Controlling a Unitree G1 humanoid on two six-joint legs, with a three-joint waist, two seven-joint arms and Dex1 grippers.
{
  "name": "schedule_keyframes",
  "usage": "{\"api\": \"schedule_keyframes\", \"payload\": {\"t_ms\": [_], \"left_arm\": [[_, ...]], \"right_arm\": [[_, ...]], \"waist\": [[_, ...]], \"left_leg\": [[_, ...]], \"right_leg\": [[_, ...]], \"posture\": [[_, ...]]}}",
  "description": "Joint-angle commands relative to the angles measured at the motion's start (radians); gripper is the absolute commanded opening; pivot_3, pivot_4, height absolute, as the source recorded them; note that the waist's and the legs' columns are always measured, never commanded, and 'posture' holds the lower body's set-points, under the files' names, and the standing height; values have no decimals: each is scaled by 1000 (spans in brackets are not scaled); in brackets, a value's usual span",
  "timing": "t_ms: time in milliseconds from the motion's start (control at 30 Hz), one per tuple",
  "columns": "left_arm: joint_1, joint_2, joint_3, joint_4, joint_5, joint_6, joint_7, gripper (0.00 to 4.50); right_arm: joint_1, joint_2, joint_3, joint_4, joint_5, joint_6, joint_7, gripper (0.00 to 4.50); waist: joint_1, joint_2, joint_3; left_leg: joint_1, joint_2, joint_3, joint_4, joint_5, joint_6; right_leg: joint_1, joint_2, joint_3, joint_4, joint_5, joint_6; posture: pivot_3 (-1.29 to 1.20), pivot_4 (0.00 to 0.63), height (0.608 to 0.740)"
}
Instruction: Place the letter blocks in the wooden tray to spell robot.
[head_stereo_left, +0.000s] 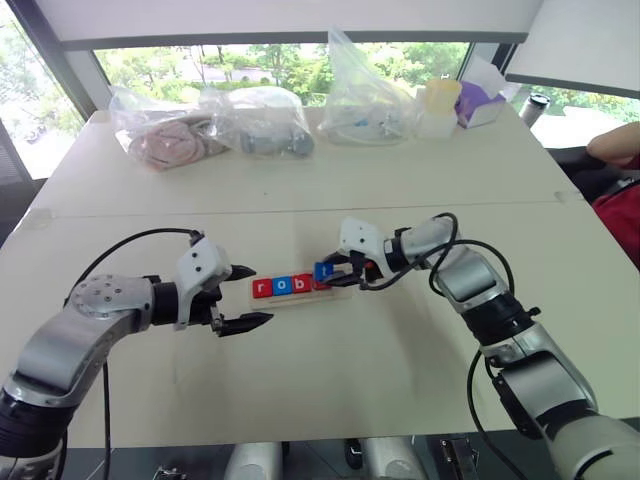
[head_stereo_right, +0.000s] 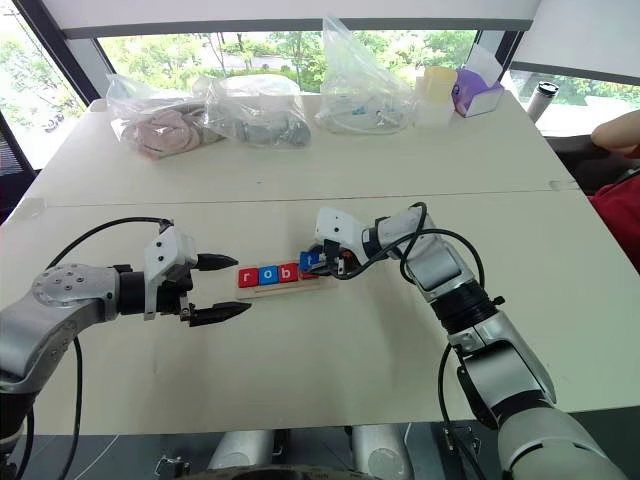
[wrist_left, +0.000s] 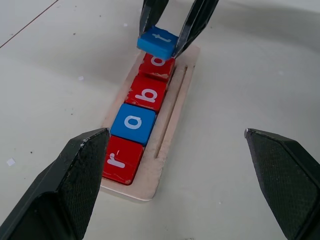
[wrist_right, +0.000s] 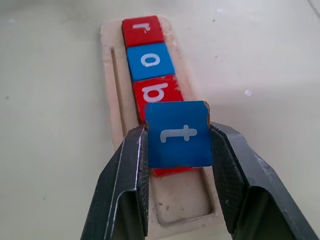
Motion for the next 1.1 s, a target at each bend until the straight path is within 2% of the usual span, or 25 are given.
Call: {"api": "schedule_keyframes", "payload": {"t_ms": [33, 200, 533, 1100], "left_arm": [[-13, 1, 9, -13, -1, -13, -4, 4500], [-15, 2, 8, -12, -2, -12, -8, 4500], [-11, 1, 11, -16, -1, -7, -6, 4500], [-4, -2, 10, -17, 0, -9, 3, 4500]], "right_arm": [[4, -44, -43, -24, 19, -21, 14, 1147], [1, -86, -32, 33, 9, -63, 32, 1147], [-19, -81, 0, 131, -51, -157, 38, 1147], [-18, -44, 21, 92, -73, -160, 56, 1147]], "waist": [[0, 0, 0], [2, 0, 0], [-2, 0, 0], [-2, 0, 0]], "left_leg": [[0, 0, 0, 0, 0, 0], [0, 0, 1, 0, 0, 0], [0, 0, 0, 0, 0, 0], [0, 0, 0, 0, 0, 0]], "right_leg": [[0, 0, 0, 0, 0, 0], [0, -1, 0, 0, 0, 0], [0, 0, 0, 0, 0, 0], [0, 0, 0, 0, 0, 0]], "posture": [[0, 150, 740], [0, 150, 740], [0, 150, 740], [0, 150, 740]]}}
